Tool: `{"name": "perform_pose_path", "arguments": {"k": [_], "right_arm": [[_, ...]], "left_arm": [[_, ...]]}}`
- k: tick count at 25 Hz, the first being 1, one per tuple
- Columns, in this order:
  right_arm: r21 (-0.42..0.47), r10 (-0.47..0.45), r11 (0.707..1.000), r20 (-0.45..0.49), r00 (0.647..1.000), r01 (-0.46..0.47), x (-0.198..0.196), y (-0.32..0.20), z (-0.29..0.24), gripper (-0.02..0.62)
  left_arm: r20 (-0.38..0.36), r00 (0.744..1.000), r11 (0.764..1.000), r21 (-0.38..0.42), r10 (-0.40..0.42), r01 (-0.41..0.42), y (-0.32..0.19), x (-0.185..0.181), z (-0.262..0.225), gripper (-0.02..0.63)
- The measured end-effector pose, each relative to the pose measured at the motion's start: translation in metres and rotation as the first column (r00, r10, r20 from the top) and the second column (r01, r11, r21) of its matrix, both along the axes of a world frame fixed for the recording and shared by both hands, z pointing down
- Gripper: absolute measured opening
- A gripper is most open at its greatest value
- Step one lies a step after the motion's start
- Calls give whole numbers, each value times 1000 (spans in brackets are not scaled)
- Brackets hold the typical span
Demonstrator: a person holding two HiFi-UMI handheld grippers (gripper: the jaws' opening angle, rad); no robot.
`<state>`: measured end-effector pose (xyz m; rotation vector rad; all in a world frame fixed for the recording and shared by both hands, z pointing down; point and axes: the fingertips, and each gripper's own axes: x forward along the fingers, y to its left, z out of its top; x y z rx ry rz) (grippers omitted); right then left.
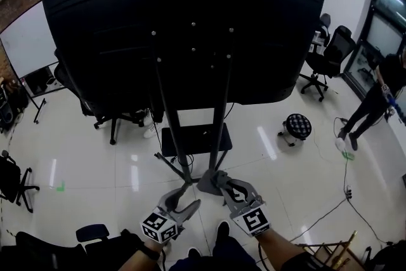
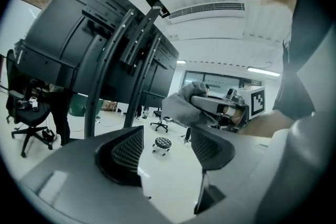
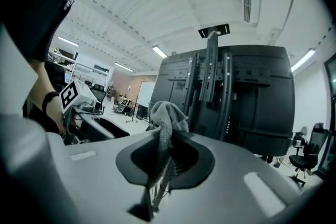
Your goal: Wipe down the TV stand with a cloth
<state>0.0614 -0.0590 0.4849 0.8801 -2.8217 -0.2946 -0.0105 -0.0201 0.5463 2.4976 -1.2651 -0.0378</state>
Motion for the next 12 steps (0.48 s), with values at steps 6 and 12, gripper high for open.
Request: {"name": "perform_pose_path", "arguments": {"k": [6, 12], "right_arm": [[-76, 23, 997, 58, 998, -19, 11, 67, -29, 23], [-57, -6, 998, 23, 1000, 8, 29, 117, -26, 23]], "left_arm": [[0, 998, 997, 52, 56, -56, 64, 3, -46, 305], [29, 996, 996, 39, 81, -82, 106, 13, -60, 314]]}}
